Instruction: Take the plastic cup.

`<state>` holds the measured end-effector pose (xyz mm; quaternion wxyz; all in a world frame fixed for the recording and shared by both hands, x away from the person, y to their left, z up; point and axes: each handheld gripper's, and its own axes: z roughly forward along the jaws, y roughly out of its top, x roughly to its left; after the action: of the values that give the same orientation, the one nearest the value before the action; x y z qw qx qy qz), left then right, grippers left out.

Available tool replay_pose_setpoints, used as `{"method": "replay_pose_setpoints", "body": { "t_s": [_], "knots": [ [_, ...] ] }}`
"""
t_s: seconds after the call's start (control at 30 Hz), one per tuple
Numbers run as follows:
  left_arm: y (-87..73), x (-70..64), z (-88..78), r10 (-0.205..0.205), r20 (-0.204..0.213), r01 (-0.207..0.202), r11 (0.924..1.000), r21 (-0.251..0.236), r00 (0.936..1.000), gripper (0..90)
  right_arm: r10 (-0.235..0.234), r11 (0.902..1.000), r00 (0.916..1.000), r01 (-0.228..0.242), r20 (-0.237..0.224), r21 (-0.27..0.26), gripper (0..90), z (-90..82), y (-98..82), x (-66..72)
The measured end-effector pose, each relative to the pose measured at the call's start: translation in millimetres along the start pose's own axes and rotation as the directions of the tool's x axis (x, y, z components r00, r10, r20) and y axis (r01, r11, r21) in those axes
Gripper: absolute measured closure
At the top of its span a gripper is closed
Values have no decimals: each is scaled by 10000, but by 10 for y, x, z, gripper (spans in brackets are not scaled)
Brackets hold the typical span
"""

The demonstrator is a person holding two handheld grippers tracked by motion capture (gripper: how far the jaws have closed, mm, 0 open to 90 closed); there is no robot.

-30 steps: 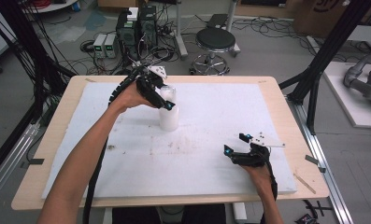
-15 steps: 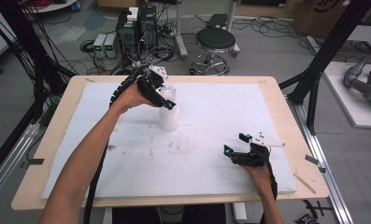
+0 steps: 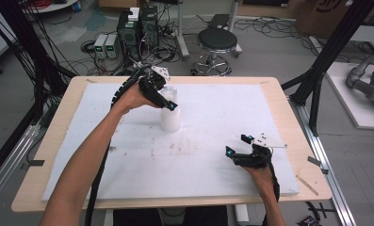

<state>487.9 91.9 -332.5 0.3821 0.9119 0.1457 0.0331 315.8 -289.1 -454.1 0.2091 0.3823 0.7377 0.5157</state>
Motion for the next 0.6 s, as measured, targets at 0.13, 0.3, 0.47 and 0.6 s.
{"method": "replay_pose_setpoints", "body": {
  "t_s": [0.13,0.3,0.47,0.6],
  "knots": [
    [27,-5,-51,9,-91,-10,10000,-57,10000,345,16,10000,10000,-16,8,4,142,1,0,-3],
    [68,-16,-166,-33,-179,28,9995,-320,9998,350,6,10000,10000,-6,4,33,142,4,2,-5],
    [211,-55,-367,66,-330,-86,9981,-612,9994,360,18,10000,10000,-18,-11,25,143,3,1,-7],
    [362,-95,-569,194,-577,-246,9956,-902,9981,367,-29,10000,10000,29,-2,17,143,6,2,-5]
  ]
}}
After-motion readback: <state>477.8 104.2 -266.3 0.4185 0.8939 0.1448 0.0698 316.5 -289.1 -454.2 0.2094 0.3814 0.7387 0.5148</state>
